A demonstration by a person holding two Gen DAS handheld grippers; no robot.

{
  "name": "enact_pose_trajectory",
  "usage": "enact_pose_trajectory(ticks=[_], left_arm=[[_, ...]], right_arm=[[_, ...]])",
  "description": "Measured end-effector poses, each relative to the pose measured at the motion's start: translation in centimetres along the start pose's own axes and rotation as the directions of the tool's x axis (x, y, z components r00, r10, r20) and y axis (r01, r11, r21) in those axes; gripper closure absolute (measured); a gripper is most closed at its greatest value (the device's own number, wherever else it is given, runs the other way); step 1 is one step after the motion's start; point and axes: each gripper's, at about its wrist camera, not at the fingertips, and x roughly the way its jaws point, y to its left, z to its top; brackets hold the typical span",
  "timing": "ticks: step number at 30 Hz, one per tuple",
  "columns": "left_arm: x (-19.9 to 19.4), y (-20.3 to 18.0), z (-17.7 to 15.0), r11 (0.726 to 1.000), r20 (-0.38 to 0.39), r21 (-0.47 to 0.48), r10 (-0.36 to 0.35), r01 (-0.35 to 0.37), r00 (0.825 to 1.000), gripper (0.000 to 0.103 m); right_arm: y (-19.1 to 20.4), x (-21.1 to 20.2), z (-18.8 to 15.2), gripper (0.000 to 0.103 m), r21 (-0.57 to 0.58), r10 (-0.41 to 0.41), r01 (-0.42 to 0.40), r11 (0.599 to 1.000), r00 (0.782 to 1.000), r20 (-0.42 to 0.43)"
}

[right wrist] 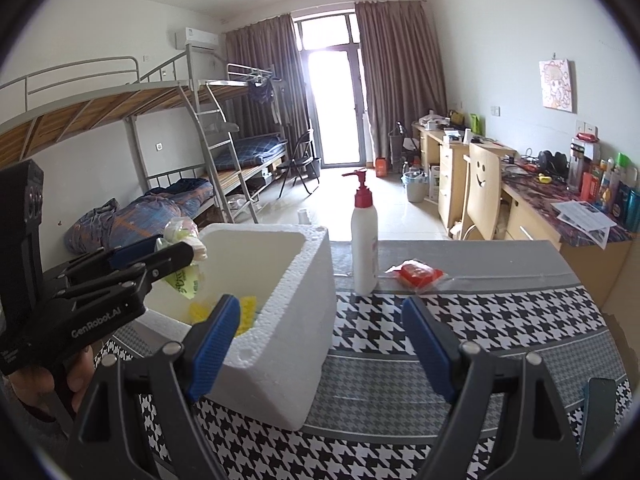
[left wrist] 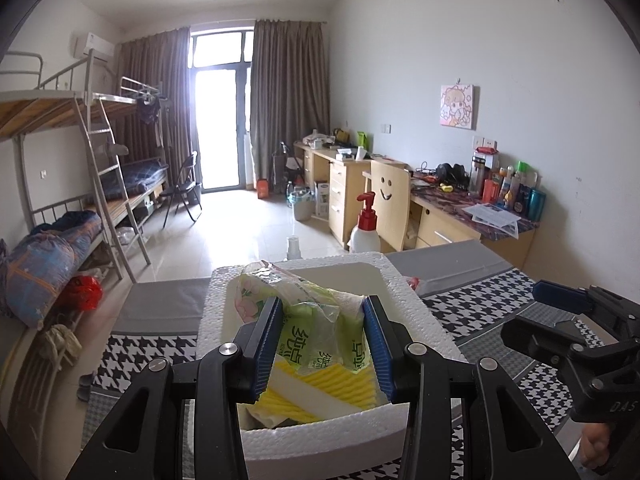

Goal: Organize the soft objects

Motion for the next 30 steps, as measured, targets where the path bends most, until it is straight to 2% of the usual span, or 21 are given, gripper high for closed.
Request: enact_pose_trajectory(ticks=[13, 15, 16, 18, 21, 26, 30], left_arm=[[1.8, -1.0, 0.3, 1.000, -0.028, 0.010, 0.000, 0.000, 1.000, 0.059], [2.0, -1.1, 0.4, 1.000, -0.027, 0.015, 0.006, -0.006, 1.000, 0.057], [2.1, -1.1, 0.4, 1.000, -0.030, 0.018, 0.013, -0.012, 0.999, 0.054], [2.2, -1.1, 0.4, 1.000, -0.028, 0.015, 0.028, -0.027, 0.999, 0.034], [1.8, -0.9, 0.4, 0.999, -0.005, 0.002, 0.044, -0.044, 0.999, 0.017], [1.2, -0.7, 0.4, 0.998, 0.017, -0.007, 0.063, -0.063, 0.998, 0.003], [0.5, -0.4, 0.2, 0.997, 0.031, -0.014, 0.077, -0.076, 0.997, 0.001]], right_arm=[[-1.3, -0.4, -0.5, 0.017, 0.022, -0.015, 0.015, 1.000, 1.000, 0.003], [-1.3, -0.5, -0.6, 0.017, 0.024, -0.018, 0.018, 1.000, 1.000, 0.003], [-1.4, -0.5, -0.6, 0.017, 0.026, -0.019, 0.019, 0.999, 1.000, 0.003], [-1.6, -0.5, -0.6, 0.017, 0.030, -0.024, 0.024, 0.999, 1.000, 0.002], [-1.8, -0.4, -0.6, 0.017, 0.035, -0.026, 0.026, 0.999, 1.000, 0.002], [-2.1, -0.3, -0.8, 0.017, 0.040, -0.025, 0.025, 0.999, 1.000, 0.000], [-2.1, -0.5, -0.8, 0.017, 0.039, -0.020, 0.020, 0.999, 1.000, 0.003]])
